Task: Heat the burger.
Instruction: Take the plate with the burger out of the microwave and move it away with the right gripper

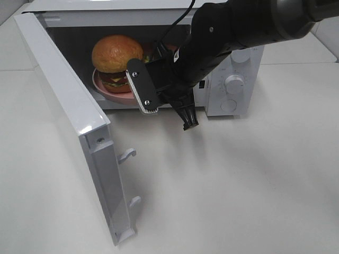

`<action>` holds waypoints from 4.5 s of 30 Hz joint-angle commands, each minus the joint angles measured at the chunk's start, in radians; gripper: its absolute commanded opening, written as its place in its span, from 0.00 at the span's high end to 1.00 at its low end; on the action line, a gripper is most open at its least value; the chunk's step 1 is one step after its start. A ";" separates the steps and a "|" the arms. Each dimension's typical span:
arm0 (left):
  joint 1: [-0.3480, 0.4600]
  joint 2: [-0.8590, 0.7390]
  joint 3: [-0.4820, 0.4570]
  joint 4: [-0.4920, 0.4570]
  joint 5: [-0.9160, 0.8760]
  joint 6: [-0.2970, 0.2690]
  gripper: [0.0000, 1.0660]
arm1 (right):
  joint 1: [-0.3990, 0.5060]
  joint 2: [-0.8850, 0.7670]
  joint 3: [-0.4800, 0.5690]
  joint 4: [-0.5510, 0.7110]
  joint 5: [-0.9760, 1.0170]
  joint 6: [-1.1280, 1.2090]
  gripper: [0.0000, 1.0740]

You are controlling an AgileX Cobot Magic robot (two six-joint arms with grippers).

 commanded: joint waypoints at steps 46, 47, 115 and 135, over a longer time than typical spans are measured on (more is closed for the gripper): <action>0.006 -0.005 0.002 0.001 -0.001 -0.006 0.06 | -0.011 -0.611 0.668 0.154 -0.231 -0.061 1.00; 0.006 -0.005 0.002 0.001 -0.001 -0.006 0.06 | -0.011 -0.625 0.679 0.151 -0.231 -0.060 1.00; 0.006 -0.005 0.002 0.001 -0.001 -0.006 0.06 | -0.011 -0.959 0.862 -0.869 0.498 1.951 0.98; 0.006 -0.005 0.002 0.001 -0.001 -0.006 0.06 | -0.011 -0.633 0.862 -1.056 0.508 2.487 0.98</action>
